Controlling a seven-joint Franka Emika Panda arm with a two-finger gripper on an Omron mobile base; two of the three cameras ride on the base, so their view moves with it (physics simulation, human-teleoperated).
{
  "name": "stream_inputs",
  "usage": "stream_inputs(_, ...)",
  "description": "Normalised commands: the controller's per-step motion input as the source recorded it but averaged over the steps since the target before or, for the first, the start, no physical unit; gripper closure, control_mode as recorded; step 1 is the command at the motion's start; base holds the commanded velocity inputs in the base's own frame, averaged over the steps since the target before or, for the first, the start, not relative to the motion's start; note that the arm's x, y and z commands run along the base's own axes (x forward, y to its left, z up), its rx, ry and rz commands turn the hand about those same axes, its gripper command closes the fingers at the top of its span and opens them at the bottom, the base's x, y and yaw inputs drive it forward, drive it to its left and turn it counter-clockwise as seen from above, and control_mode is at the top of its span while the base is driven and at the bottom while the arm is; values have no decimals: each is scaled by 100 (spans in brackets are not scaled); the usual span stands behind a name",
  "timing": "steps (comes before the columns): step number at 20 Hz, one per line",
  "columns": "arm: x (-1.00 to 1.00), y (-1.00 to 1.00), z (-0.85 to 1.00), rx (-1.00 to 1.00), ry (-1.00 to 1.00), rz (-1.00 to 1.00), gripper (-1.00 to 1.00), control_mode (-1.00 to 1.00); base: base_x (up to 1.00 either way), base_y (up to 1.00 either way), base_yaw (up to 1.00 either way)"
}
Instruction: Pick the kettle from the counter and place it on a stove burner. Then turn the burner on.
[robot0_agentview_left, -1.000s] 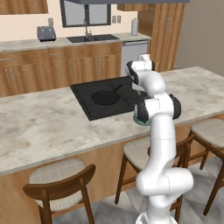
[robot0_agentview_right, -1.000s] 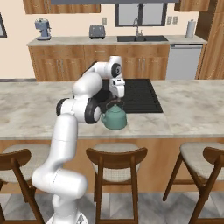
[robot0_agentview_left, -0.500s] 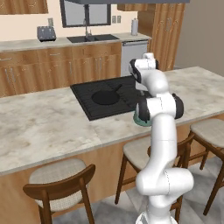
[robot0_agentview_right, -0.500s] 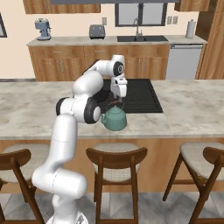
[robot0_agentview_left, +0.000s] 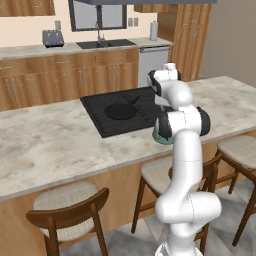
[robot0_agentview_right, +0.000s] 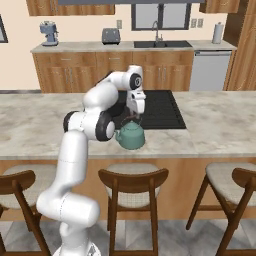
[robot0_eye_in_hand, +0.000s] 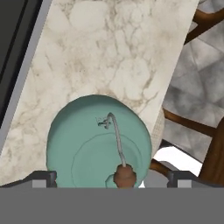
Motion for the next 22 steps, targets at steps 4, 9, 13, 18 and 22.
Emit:
stream_inputs(4,-5,0,-22,0,0,0,-100,-100,0,0,0)
stream_inputs(9,-6,0,-24,0,0,0,-100,-100,0,0,0)
stream_inputs(13,0,0,-7,0,1,0,100,-100,0,0,0)
stream_inputs(18,-1,0,9,0,-2,0,100,-100,0,0,0)
stream_inputs(22,-38,0,83,0,-37,0,100,-100,0,0,0)
